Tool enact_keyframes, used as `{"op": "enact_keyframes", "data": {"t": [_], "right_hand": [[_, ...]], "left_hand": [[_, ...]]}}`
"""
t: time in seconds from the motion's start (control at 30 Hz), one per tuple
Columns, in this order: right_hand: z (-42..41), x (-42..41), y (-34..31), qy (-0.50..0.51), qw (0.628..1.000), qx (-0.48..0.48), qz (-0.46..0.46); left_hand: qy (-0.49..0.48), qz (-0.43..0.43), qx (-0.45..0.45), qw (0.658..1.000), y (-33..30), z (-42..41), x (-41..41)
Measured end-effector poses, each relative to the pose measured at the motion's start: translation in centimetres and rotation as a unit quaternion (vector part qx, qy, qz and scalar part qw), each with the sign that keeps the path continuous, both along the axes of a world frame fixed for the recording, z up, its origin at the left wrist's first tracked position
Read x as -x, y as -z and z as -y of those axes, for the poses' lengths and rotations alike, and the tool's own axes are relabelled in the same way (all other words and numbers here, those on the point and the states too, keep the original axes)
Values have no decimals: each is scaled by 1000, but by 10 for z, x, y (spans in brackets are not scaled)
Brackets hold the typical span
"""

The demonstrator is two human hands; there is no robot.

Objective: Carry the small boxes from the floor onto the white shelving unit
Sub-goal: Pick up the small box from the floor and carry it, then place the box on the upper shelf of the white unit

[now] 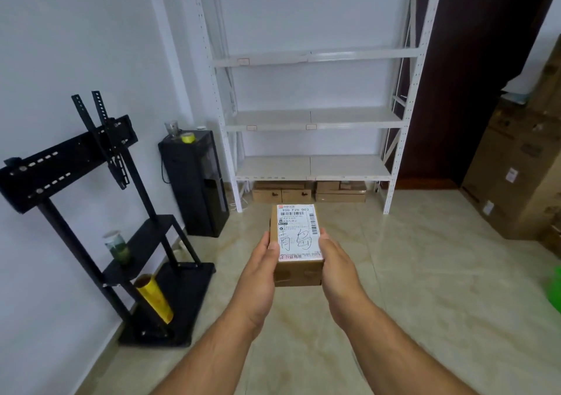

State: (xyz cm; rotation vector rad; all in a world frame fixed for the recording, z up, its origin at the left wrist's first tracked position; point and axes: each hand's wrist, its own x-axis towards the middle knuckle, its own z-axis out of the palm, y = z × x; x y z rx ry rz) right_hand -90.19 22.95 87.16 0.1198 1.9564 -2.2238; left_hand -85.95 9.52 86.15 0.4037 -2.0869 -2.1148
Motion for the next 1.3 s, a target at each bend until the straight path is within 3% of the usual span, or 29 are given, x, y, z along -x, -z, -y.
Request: {"op": "enact_keyframes", "data": {"t": [0.27, 0.7, 0.97, 1.3], "right_hand": [[73, 112, -27, 7, 1000, -3, -26], [121, 342, -35, -12, 998, 21, -50], [162, 465, -60, -57, 996, -17, -62], [279, 604, -70, -1, 997, -15, -76]], "left_hand": [[8, -2, -2, 1000, -20, 76, 115], [-4, -31, 16, 999, -42, 123, 337], [-14, -32, 16, 999, -58, 169, 449], [9, -62, 52, 997, -68, 285, 597]]}}
